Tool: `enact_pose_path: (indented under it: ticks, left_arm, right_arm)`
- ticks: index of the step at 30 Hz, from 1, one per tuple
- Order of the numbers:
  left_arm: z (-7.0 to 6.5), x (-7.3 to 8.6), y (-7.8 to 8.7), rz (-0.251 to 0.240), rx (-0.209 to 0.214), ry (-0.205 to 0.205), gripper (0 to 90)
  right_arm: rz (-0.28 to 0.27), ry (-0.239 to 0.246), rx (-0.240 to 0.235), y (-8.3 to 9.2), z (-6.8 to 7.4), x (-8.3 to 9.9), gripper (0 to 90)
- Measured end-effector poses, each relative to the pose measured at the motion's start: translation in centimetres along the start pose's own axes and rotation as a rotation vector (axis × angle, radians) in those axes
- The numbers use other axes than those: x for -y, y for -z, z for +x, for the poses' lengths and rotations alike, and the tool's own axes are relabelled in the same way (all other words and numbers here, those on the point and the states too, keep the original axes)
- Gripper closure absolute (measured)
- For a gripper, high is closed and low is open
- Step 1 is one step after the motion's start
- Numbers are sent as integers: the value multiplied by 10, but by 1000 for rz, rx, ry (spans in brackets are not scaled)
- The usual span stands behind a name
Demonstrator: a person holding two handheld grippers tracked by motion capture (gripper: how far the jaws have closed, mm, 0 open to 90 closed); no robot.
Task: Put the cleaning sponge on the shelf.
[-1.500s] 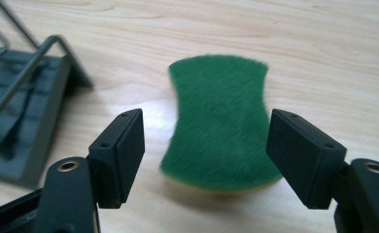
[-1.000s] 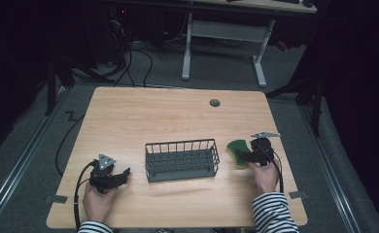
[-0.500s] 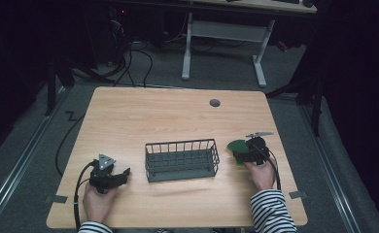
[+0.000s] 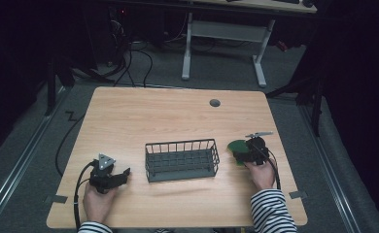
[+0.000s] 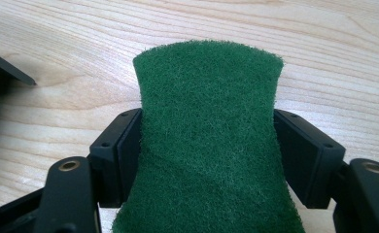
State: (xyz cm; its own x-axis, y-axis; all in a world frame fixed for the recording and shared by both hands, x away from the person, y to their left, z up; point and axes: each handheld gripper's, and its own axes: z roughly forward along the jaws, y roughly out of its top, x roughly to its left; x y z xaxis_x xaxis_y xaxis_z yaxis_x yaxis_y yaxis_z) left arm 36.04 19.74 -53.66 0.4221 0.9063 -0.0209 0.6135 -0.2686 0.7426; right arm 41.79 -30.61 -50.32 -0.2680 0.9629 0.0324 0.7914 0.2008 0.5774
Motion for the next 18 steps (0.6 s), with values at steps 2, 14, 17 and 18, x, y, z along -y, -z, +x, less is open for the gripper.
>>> enact_pose_path:
  ticks: [2,14,17,18]
  left_arm:
    - [0,0,0,0,0,0,286]
    - [0,0,0,1,0,-1,287]
    - [0,0,0,0,0,1,287]
    - [0,0,0,1,0,-1,286]
  right_arm:
    - [2,-5,1,0,0,0,307]
    - [-22,-1,-23,11,0,1,309]
    - [-31,8,-25,15,1,1,309]
    - [-37,13,-28,17,2,1,310]
